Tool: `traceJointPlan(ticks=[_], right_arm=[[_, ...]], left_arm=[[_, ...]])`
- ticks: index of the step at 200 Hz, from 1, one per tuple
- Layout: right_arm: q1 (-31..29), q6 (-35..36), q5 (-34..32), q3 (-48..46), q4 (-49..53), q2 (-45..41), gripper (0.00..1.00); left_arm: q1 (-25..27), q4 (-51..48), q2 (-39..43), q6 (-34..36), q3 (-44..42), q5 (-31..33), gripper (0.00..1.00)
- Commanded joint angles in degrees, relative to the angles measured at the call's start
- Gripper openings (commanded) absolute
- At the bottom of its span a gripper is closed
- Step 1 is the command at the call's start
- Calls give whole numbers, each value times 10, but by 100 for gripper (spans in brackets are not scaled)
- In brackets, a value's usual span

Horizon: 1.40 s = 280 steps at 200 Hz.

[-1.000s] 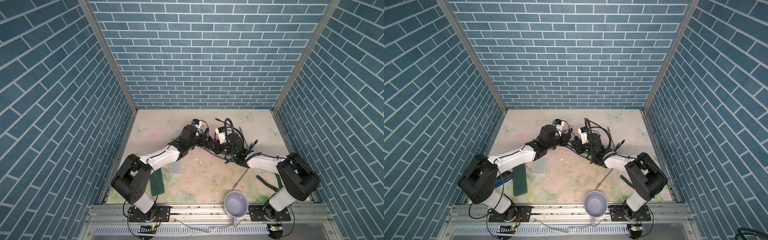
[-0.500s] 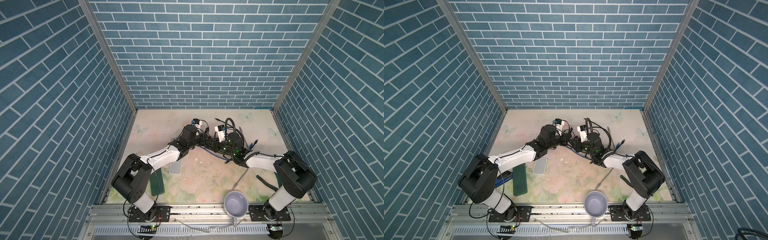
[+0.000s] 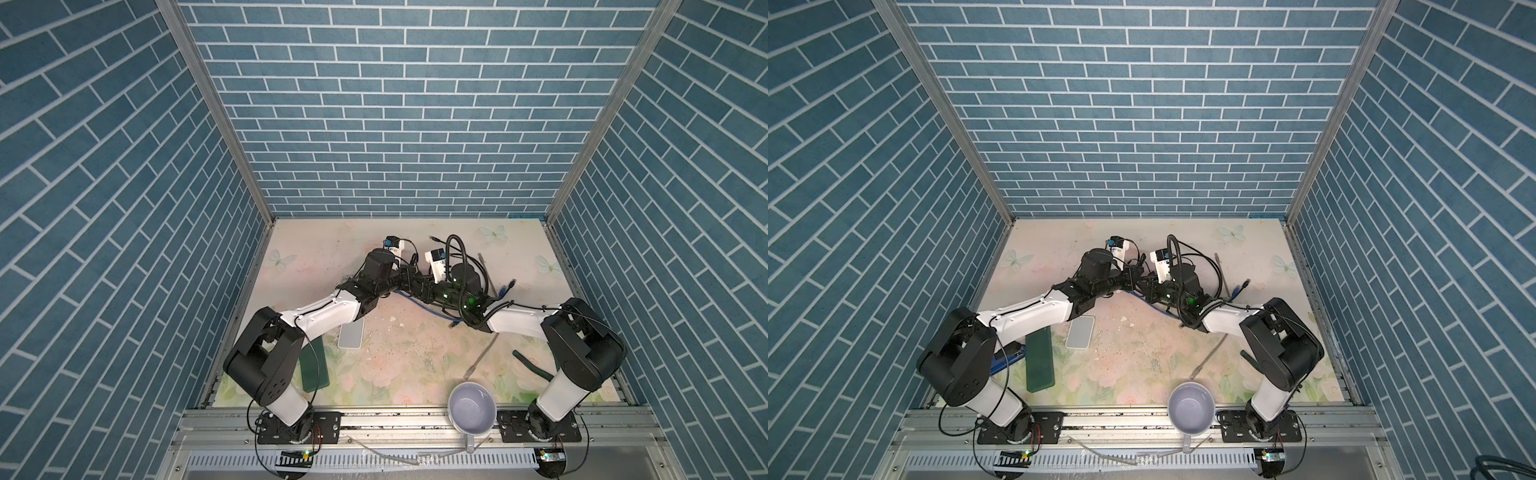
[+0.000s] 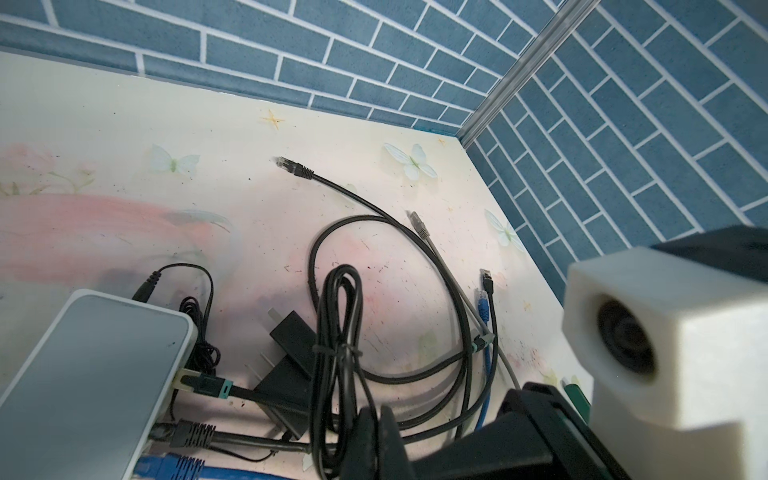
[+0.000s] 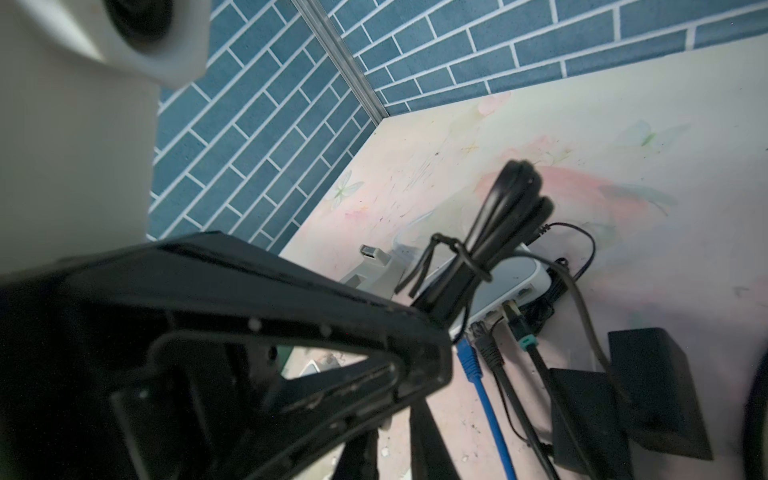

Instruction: Insert the plug into the switch port

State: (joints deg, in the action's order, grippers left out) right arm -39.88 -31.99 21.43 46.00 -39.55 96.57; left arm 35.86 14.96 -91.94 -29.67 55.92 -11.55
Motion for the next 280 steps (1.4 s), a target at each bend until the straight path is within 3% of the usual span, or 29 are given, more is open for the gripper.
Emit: traceJointPlan(ticks=[1, 24, 47, 92, 113, 138, 151, 177, 224, 280], right_arm=[[-2, -14, 5, 29, -30, 11, 7], [-4, -15, 4, 29, -33, 12, 0], [-3, -6, 1, 24, -11, 2, 0], [2, 33, -14, 28, 115, -46, 0], [9, 43, -14, 43, 182, -64, 0], [18, 48, -8, 71, 251, -74, 0], [24, 47, -1, 82, 273, -76, 0], [36, 36, 21, 105, 306, -76, 0], [46, 19, 65, 125, 312, -74, 0], [46, 17, 105, 127, 302, -85, 0]], left_arm=[[1, 13, -10, 7, 7, -1, 0], [1, 14, -10, 10, 4, 2, 0], [0, 1, -4, 27, 0, 14, 11], [-5, 14, 33, 104, -46, 39, 55], [-7, 51, 51, 160, -84, 32, 72], [-7, 84, 65, 214, -124, 19, 84], [-7, 109, 72, 239, -147, 12, 99], [-4, 193, 81, 284, -208, -14, 100], [5, 339, 46, 311, -268, -3, 100], [44, 435, -7, 384, -257, 26, 100]])
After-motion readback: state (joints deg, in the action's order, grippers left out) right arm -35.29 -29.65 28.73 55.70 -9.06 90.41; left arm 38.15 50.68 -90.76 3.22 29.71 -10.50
